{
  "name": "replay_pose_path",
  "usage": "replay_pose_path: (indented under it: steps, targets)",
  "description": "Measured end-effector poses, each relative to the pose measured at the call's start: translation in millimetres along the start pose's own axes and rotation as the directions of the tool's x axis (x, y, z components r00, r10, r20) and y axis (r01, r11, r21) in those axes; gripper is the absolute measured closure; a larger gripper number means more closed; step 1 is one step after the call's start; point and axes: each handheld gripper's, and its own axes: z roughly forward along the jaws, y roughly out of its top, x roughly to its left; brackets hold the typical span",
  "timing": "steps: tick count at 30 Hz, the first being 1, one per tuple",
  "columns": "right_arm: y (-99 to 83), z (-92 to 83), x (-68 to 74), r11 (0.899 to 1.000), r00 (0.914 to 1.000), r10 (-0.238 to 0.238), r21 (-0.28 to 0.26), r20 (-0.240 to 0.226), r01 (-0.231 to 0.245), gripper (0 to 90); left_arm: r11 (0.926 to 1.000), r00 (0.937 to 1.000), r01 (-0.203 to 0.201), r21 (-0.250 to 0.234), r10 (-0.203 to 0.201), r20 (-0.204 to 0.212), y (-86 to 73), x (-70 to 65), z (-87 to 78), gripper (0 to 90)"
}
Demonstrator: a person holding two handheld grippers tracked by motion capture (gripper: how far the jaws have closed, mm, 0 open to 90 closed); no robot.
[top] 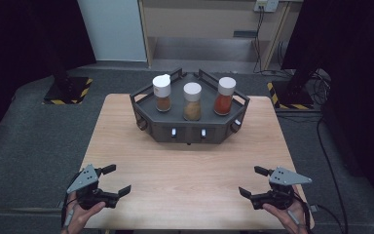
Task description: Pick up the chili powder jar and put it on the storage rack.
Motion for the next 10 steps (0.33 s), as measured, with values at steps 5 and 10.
replay_pose_path:
  steps: [5, 10]
  targets:
    - [-0.2, 0.1, 0.1, 1.0, 1.0, -0.002, -0.001, 0.0, 0.002, 7.1, 1.0, 1.0, 0.001, 0.0, -0.001, 0.001, 0.1, 0.7, 0.7, 2.8]
    - [-0.8, 0.0, -0.9, 1.0, 1.0, 0.0, -0.003, -0.005, 0.0, 7.1, 1.0, 1.0, 0.002, 0.003, -0.002, -0.001, 0.4, 0.9, 0.9, 2.8]
